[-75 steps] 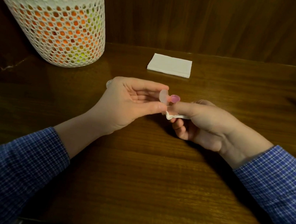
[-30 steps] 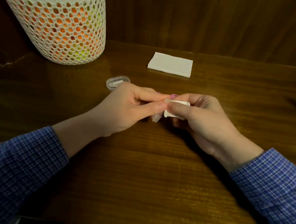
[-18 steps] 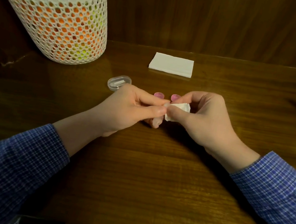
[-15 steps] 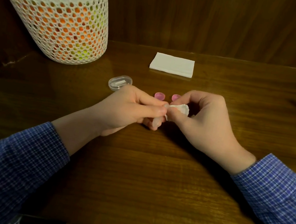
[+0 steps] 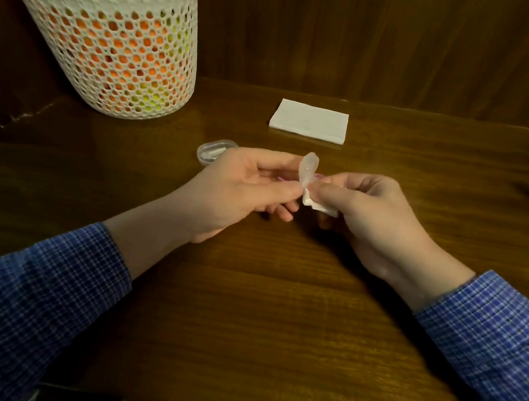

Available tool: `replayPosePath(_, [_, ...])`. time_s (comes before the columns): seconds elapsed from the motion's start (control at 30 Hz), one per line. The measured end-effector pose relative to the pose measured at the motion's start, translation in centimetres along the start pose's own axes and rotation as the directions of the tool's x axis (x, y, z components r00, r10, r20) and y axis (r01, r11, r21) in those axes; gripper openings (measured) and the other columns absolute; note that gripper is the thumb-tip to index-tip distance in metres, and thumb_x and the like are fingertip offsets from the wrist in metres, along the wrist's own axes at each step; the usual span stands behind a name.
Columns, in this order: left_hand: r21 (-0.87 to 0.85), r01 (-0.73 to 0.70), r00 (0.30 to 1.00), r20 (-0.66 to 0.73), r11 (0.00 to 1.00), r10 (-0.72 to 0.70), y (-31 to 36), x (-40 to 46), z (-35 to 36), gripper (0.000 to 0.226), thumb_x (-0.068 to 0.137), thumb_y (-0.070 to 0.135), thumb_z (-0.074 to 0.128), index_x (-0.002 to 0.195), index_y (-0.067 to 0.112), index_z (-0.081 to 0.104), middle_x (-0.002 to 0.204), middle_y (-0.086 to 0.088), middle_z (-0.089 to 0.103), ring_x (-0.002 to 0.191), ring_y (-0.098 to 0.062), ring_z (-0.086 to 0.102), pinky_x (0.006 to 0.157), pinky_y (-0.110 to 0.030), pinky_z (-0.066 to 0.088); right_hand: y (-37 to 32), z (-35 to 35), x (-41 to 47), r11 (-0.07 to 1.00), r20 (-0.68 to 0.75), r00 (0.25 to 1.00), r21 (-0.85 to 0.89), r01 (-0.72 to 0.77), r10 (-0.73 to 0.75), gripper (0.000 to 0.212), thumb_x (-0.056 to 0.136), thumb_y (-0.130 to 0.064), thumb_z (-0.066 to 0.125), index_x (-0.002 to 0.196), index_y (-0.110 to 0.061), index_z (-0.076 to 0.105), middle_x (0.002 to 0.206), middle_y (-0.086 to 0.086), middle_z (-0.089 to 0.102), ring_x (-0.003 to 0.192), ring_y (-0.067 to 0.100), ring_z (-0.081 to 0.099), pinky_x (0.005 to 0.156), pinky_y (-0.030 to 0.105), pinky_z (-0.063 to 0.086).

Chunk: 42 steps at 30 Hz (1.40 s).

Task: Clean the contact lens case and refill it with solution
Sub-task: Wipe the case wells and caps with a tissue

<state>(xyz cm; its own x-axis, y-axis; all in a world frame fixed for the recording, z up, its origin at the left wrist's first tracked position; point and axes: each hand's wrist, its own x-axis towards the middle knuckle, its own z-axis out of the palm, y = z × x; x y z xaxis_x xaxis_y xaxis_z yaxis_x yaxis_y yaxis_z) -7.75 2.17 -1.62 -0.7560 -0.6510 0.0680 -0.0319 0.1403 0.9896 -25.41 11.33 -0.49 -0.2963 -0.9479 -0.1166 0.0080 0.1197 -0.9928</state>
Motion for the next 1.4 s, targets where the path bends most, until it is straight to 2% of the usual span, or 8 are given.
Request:
replayPosePath(0.17, [0.174, -0.093, 0.995, -0.029, 0.98, 0.1, -0.2, -0.2, -0.2, 0.028, 0.092, 0.013, 0.071, 0.12, 0.014, 0.074, 0.105, 0.001, 0.08, 0.087, -0.018, 0.077, 0.078, -0.029, 0.063, 0.3, 0.3, -0.1, 1.0, 0.038, 0.999, -0.009, -0.022, 0.023, 0.007, 0.084, -0.009, 0.08, 0.078, -0.006, 0.081, 0.089, 0.011, 0.075, 0.084, 0.014, 0.066, 0.056, 0.024, 0.052])
replayPosePath(0.27, [0.173, -0.06, 0.998, -0.011, 0.983, 0.063, -0.1, -0.4, -0.3, 0.037, 0.085, 0.021, 0.074, 0.12, 0.009, 0.074, 0.103, -0.004, 0.08, 0.088, -0.023, 0.079, 0.08, -0.038, 0.066, 0.6, 0.3, -0.3, 0.966, -0.026, 0.989, -0.22, 0.138, -0.147, 0.01, 0.08, -0.011, 0.084, 0.073, -0.016, 0.08, 0.084, 0.002, 0.078, 0.084, 0.015, 0.072, 0.065, 0.029, 0.06])
replayPosePath(0.5, [-0.042, 0.061, 0.997, 0.057, 0.997, -0.058, 0.2, -0.5, -0.3, 0.026, 0.079, 0.016, 0.073, 0.104, 0.007, 0.076, 0.088, -0.006, 0.08, 0.079, -0.015, 0.077, 0.07, -0.023, 0.063, 1.0, 0.2, -1.0, 0.566, 0.109, 0.79, -0.639, 0.52, -0.603, 0.01, 0.085, -0.029, 0.081, 0.081, -0.031, 0.071, 0.079, -0.021, 0.068, 0.079, 0.001, 0.066, 0.066, 0.013, 0.054])
replayPosePath(0.7, [-0.178, 0.227, 0.96, 0.204, 0.958, -0.19, 0.9, -0.6, -1.1, 0.016, 0.086, 0.014, 0.069, 0.094, 0.008, 0.081, 0.082, -0.005, 0.074, 0.077, -0.012, 0.073, 0.069, -0.02, 0.06, 0.9, -0.3, -1.0, 0.282, 0.323, 0.569, -0.624, 0.729, -0.756, 0.011, 0.086, -0.014, 0.083, 0.091, -0.006, 0.077, 0.088, 0.003, 0.074, 0.08, 0.012, 0.068, 0.071, 0.027, 0.058])
replayPosePath(0.8, [-0.313, 0.32, 0.933, 0.269, 0.894, -0.24, 1.0, -0.4, -1.1, 0.015, 0.087, 0.017, 0.07, 0.096, 0.01, 0.08, 0.082, -0.007, 0.071, 0.074, -0.011, 0.07, 0.067, -0.02, 0.06, 0.6, -0.3, -0.6, 0.372, 0.295, 0.608, -0.575, 0.729, -0.737, 0.011, 0.088, -0.018, 0.082, 0.092, -0.01, 0.076, 0.086, -0.002, 0.073, 0.077, 0.008, 0.067, 0.069, 0.022, 0.056])
replayPosePath(1.0, [-0.498, 0.384, 0.908, 0.355, 0.778, -0.221, 1.2, -0.3, -1.3, 0.018, 0.089, 0.024, 0.068, 0.096, 0.015, 0.081, 0.089, -0.002, 0.072, 0.077, -0.01, 0.069, 0.07, -0.02, 0.06, 0.4, -1.2, -0.1, 0.872, 0.179, 0.868, -0.081, 0.483, -0.464, 0.006, 0.088, -0.007, 0.076, 0.092, -0.006, 0.073, 0.085, 0.005, 0.074, 0.074, 0.015, 0.066, 0.066, 0.025, 0.056])
replayPosePath(1.13, [-0.502, 0.394, 0.904, 0.363, 0.77, -0.226, 1.0, -0.3, -1.2, 0.021, 0.088, 0.027, 0.069, 0.101, 0.013, 0.079, 0.091, -0.002, 0.071, 0.077, -0.01, 0.068, 0.069, -0.02, 0.059, 0.5, -1.1, -0.1, 0.88, 0.211, 0.862, -0.021, 0.475, -0.46, 0.011, 0.084, -0.012, 0.077, 0.092, -0.005, 0.073, 0.085, 0.007, 0.073, 0.074, 0.018, 0.065, 0.067, 0.028, 0.056])
replayPosePath(1.4, [-0.382, 0.382, 0.918, 0.261, 0.841, -0.298, 0.6, 0.0, -0.7, 0.027, 0.078, 0.03, 0.078, 0.097, 0.011, 0.082, 0.085, -0.003, 0.069, 0.069, -0.008, 0.066, 0.061, -0.021, 0.056, 0.8, -0.9, -0.3, 0.781, 0.196, 0.825, -0.264, 0.565, -0.531, 0.014, 0.083, -0.016, 0.083, 0.093, -0.009, 0.075, 0.087, 0.001, 0.076, 0.074, 0.012, 0.069, 0.064, 0.022, 0.055])
